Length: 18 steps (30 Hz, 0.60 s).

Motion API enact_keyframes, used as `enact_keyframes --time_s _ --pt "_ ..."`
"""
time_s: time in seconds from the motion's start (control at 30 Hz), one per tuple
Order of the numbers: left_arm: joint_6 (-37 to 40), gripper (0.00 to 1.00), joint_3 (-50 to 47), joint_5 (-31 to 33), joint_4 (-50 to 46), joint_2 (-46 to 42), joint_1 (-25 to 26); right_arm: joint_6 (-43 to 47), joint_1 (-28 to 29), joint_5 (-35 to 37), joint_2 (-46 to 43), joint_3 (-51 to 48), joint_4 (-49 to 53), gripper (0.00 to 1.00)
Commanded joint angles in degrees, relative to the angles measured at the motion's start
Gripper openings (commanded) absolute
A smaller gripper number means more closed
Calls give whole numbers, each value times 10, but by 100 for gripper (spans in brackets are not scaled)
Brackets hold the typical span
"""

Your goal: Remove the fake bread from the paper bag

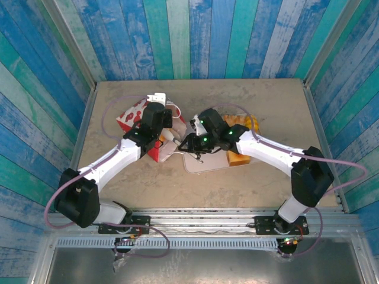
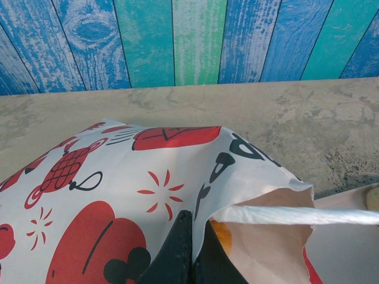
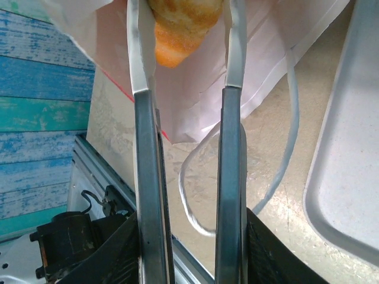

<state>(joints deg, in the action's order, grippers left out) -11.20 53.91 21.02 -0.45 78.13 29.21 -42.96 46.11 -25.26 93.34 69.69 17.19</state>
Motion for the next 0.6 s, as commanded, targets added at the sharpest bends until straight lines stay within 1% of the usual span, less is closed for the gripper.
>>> enact_keyframes --time_s 0.0,0.13,0.33,0.57 --pt "-7 0 9 15 11 -11 0 20 4 11 -33 -10 7 31" --pt "-10 0 11 20 14 -10 0 25 4 20 -62 -24 24 31" --pt "-12 0 11 26 15 -5 0 38 4 39 -128 -52 54 31" --pt "-18 0 11 32 17 -3 0 39 4 91 -223 -88 112 31"
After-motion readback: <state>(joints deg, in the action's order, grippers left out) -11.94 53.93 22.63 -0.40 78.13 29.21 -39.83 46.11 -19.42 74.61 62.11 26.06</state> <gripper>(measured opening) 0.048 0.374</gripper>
